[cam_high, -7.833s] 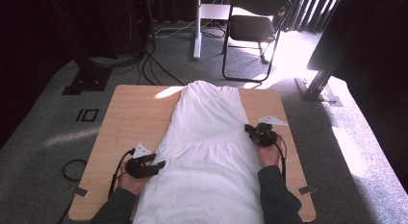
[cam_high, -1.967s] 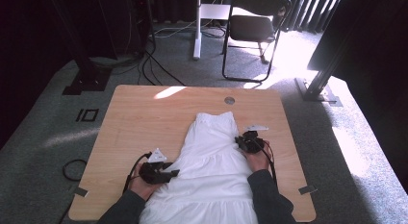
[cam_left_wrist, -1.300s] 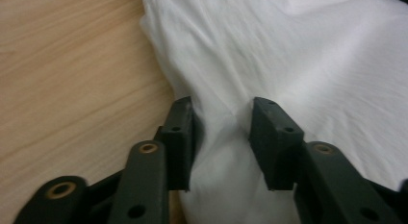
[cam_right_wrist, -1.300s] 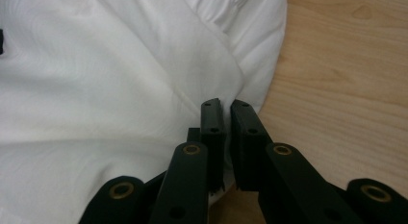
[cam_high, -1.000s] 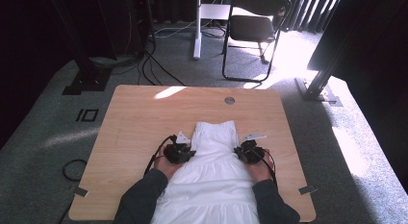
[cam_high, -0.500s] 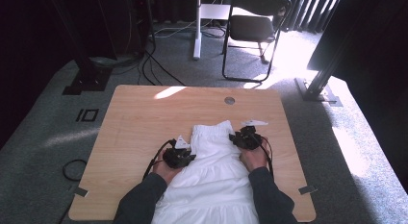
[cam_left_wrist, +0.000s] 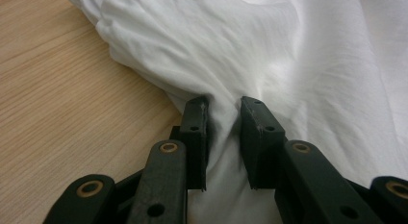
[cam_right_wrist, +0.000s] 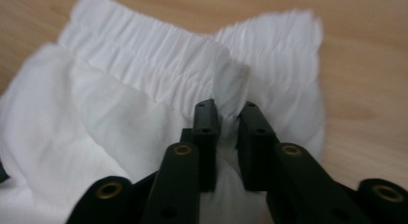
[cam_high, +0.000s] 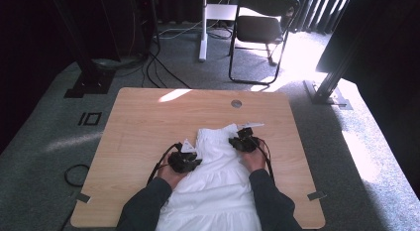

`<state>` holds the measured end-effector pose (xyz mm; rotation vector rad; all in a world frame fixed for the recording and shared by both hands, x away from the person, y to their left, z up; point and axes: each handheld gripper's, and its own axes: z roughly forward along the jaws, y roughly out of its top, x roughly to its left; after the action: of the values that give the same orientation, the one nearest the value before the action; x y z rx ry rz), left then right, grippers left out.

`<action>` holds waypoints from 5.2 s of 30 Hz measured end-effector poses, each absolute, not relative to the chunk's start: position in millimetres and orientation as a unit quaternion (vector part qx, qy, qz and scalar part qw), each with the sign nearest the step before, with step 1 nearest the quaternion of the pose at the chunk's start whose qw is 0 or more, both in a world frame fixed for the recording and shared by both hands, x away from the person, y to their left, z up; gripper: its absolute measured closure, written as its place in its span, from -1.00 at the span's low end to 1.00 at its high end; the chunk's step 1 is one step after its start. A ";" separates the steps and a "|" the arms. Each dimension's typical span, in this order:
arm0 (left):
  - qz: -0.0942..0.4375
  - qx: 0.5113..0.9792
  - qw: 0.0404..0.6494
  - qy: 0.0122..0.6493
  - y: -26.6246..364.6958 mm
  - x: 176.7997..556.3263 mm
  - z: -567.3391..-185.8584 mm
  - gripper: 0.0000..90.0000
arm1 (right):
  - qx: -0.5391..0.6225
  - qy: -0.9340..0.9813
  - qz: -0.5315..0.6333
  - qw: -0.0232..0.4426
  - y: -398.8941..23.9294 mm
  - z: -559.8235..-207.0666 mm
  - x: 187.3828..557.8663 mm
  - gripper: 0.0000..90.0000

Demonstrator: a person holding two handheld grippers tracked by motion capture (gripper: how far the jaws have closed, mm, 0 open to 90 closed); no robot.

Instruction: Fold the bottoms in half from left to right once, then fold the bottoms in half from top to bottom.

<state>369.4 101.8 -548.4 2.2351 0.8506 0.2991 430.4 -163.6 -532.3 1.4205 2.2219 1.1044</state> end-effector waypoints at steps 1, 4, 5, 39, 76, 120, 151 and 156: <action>0.116 0.867 0.357 0.329 101.5 369.5 -548.2 0.63 | 0.488 0.766 0.385 0.165 -165.0 -526.2 428.9 0.81; 0.117 0.870 0.352 0.326 100.9 370.1 -547.4 0.62 | 0.486 0.752 0.385 0.223 -171.9 -508.4 430.1 0.81; 0.118 0.870 0.351 0.327 100.3 370.2 -547.2 0.62 | 0.485 0.753 0.378 0.234 -173.4 -506.2 433.2 0.80; 0.087 0.823 0.375 0.419 96.6 428.9 -542.5 -0.14 | 0.516 0.759 0.348 0.191 -175.5 -552.8 444.4 0.27; 0.150 0.837 0.336 0.405 86.0 443.4 -545.4 0.25 | 0.520 0.762 0.355 0.153 -183.9 -546.6 442.3 -0.55; 0.153 0.803 0.476 0.323 111.4 413.0 -414.1 0.91 | 0.434 0.741 0.465 0.215 -193.3 -433.8 403.2 0.86; 0.078 0.878 0.361 0.304 120.5 313.1 -544.3 0.88 | 0.406 0.830 0.358 0.138 -169.5 -550.1 295.1 0.81; 0.088 0.875 0.357 0.316 126.2 347.9 -542.9 0.88 | 0.409 0.831 0.347 0.148 -158.1 -548.0 328.9 0.81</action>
<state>347.9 126.2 -542.9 2.2591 0.8151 0.2277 328.9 -158.1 -548.0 1.1769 2.3897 0.9978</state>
